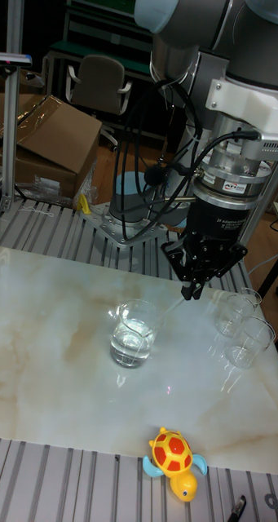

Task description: Stir the beaker with a glass rod

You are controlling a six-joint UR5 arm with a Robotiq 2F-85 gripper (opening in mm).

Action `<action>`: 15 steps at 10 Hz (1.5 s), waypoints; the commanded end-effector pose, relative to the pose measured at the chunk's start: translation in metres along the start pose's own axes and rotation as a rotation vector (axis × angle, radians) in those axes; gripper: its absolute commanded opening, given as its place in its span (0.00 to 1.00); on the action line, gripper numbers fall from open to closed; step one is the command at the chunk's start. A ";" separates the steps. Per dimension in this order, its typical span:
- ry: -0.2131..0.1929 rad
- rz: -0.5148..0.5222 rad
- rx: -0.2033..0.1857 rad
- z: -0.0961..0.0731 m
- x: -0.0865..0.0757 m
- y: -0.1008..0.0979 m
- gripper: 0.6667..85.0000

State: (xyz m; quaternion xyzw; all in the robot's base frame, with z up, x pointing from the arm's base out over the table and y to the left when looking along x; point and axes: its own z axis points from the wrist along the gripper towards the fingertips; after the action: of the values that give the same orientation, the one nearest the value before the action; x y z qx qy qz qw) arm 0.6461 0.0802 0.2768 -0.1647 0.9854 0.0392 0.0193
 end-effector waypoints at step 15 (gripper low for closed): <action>0.065 -0.001 -0.002 0.009 0.020 -0.008 0.00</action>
State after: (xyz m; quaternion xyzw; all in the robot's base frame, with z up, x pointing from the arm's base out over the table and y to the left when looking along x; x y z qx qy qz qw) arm 0.6292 0.0665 0.2681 -0.1658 0.9855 0.0322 -0.0135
